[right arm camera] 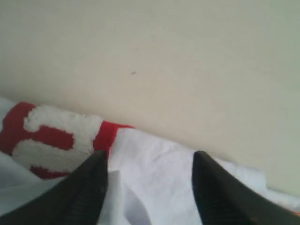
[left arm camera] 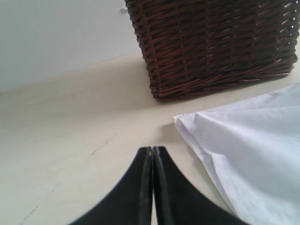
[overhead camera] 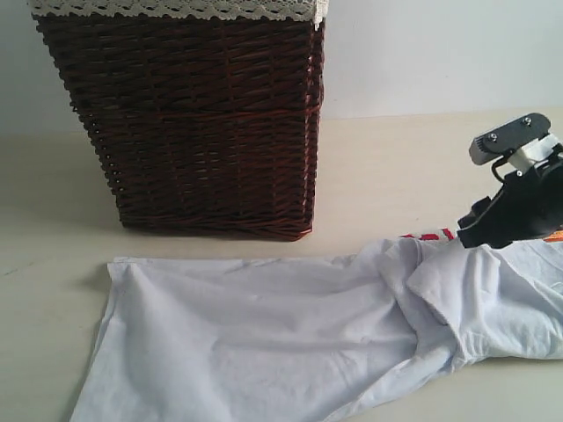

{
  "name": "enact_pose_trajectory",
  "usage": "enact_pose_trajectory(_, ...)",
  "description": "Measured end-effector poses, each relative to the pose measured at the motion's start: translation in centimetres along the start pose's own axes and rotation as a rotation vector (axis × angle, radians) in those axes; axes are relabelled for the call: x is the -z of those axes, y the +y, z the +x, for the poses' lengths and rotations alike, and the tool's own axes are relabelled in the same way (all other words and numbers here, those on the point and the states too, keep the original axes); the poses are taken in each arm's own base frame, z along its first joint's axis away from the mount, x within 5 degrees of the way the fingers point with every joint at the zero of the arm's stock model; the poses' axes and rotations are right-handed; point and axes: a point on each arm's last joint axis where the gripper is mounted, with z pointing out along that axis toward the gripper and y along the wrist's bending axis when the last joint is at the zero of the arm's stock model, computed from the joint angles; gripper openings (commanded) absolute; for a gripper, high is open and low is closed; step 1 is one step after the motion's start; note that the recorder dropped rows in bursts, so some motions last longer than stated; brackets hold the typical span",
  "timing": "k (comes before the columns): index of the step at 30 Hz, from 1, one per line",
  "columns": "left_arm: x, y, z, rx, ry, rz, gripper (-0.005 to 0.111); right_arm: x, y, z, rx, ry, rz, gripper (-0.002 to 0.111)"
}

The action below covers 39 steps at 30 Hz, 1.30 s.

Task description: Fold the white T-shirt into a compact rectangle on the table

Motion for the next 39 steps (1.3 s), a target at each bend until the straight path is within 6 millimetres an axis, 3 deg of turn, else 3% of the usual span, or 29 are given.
enact_pose_trajectory(5, 0.0, 0.0, 0.0, 0.0, 0.0, 0.0, 0.003, 2.3, -0.4, -1.3, -0.01, -0.077, 0.04, 0.075)
enact_pose_trajectory(10, 0.0, 0.0, 0.0, 0.0, 0.0, 0.0, 0.003, 5.0, -2.5, -1.1, -0.122, -0.132, 0.12, 0.075)
enact_pose_trajectory(19, 0.0, 0.0, 0.0, 0.0, 0.0, 0.0, 0.003, 6.0, -3.6, 5.7, -0.288, 0.081, 0.073, 0.075)
enact_pose_trajectory(23, 0.0, 0.0, 0.0, 0.0, 0.0, 0.0, 0.003, 7.0, -5.7, 7.9, -0.436, 0.115, 0.09, 0.075)
enact_pose_trajectory(29, 0.0, 0.0, 0.0, 0.0, 0.0, 0.0, 0.003, 6.3, -8.3, 11.8, -0.671, 0.206, 0.002, 0.075)
enact_pose_trajectory(34, 0.0, 0.0, 0.0, 0.0, 0.0, 0.0, 0.003, 5.3, -9.6, 13.3, -0.737, 0.238, -0.067, 0.075)
enact_pose_trajectory(39, 0.0, 0.0, 0.0, 0.0, 0.0, 0.0, 0.003, 4.3, -10.3, 13.3, -0.703, 0.226, -0.154, 0.075)
